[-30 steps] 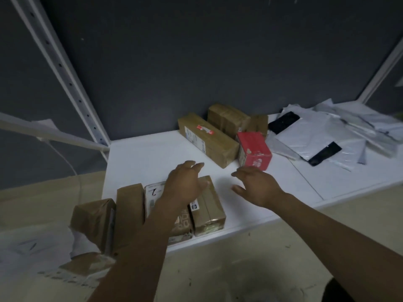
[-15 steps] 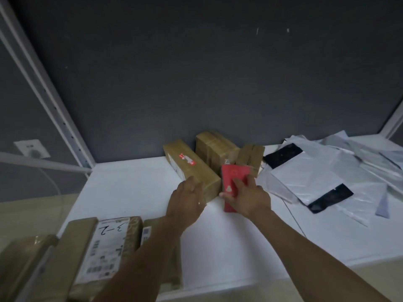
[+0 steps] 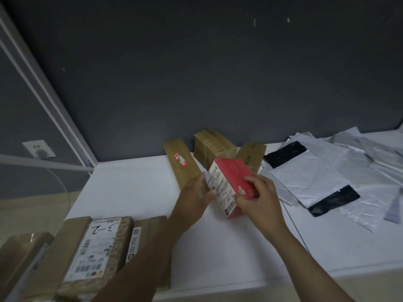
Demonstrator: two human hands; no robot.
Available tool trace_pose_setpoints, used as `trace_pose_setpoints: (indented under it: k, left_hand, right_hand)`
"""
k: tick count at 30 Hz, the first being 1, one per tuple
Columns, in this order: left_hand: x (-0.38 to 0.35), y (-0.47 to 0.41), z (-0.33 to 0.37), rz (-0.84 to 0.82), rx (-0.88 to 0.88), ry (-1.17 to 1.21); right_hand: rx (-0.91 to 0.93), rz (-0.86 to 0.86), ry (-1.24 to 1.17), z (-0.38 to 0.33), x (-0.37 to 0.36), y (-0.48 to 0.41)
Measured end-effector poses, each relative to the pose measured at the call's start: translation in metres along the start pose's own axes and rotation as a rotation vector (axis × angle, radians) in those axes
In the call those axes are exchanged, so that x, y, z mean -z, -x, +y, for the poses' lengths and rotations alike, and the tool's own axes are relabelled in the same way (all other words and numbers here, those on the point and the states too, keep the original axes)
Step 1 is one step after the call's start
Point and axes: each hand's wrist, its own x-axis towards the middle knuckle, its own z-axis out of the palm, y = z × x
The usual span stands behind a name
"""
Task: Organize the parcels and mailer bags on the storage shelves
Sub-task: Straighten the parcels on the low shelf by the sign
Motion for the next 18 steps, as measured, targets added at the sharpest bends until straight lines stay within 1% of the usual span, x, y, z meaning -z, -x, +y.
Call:
trace_pose_setpoints:
  k: [1,3,5,6,9,13,16,18]
  left_hand:
    - [0.001,0.000,0.005,-0.004,0.049,0.123]
    - [0.002,0.002,0.015,-0.031,0.115,0.390]
    - [0.004,0.010,0.022,-0.051,0.188,0.613]
    - [0.006,0.016,0.025,-0.059,0.198,0.658]
    - [0.006,0.031,0.031,-0.040,0.145,0.622]
    - [0.009,0.053,0.034,0.029,0.106,0.654]
    - [0.015,0.071,0.031,0.024,0.089,0.659]
    - [0.019,0.081,0.027,0.023,0.100,0.665]
  right_hand:
    - [-0.009,-0.034,-0.109,-0.002,0.005,0.004]
    - [-0.034,-0.178,-0.335,-0.003,0.014,0.010]
    - [-0.053,-0.296,-0.463,0.000,0.024,0.014]
    - [-0.058,-0.324,-0.490,0.001,0.028,0.017]
    - [-0.073,-0.379,-0.492,0.002,0.033,0.025]
    - [-0.107,-0.476,-0.478,-0.004,0.026,0.035]
    - [-0.122,-0.502,-0.401,-0.010,0.019,0.045]
    - [-0.093,-0.496,-0.309,-0.012,0.016,0.052]
